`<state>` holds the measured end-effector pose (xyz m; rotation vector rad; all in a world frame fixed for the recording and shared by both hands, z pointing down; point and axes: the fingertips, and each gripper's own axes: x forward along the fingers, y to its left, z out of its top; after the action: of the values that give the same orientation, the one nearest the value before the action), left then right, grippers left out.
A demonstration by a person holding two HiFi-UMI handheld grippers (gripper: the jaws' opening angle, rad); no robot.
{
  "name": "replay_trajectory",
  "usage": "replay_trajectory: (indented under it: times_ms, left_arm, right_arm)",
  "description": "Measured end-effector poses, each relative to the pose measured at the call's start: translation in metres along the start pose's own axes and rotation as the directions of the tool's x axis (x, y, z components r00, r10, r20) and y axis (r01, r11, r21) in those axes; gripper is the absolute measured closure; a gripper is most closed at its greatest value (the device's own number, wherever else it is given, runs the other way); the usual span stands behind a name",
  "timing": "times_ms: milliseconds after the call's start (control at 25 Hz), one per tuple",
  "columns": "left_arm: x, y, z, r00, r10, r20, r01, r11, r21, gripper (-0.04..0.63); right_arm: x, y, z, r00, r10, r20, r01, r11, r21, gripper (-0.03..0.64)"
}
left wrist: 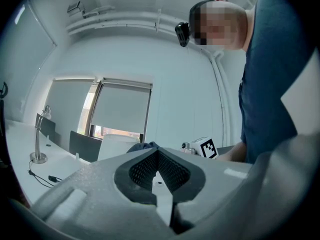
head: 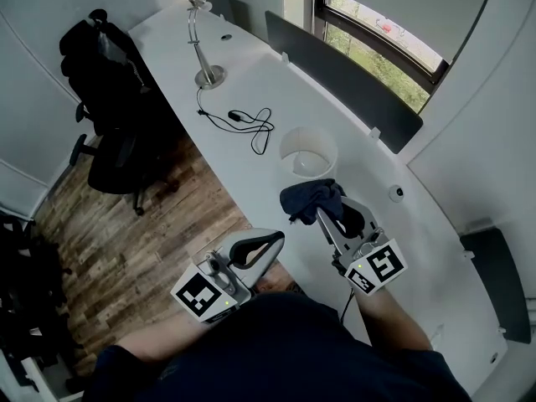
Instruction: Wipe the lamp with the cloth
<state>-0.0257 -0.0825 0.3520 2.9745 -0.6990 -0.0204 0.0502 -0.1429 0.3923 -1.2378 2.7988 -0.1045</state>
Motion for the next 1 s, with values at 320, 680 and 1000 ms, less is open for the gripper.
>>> replay_trajectory:
  times_ms: [320,680,1000]
  left_arm:
    - [0.007,0.001,-0.015,0.999,0.026,-0.032,-0.027,0.999,-0.031,0.594]
    - [0.014,-0.003,-0.021,0.998,0.045,-0.05,-0.047,0.998,-0.039,0.594]
    - [0.021,-0.005,-0.029,0.997,0.046,-0.061,-0.049,0.998,-0.05,0.594]
  right_arm:
    - [-0.006,-0.007,-0.05,0.997,0.019,-0.081,-0.016,0.999,0.03,0.523]
    - [-0.013,-0.016,-0.103,0.982,0.043,-0.185,-0.033,0.998,0.059,0.523]
    - [-0.018,-0.031,-0.107,0.977,0.049,-0.208,-0.037,0.997,0.061,0.523]
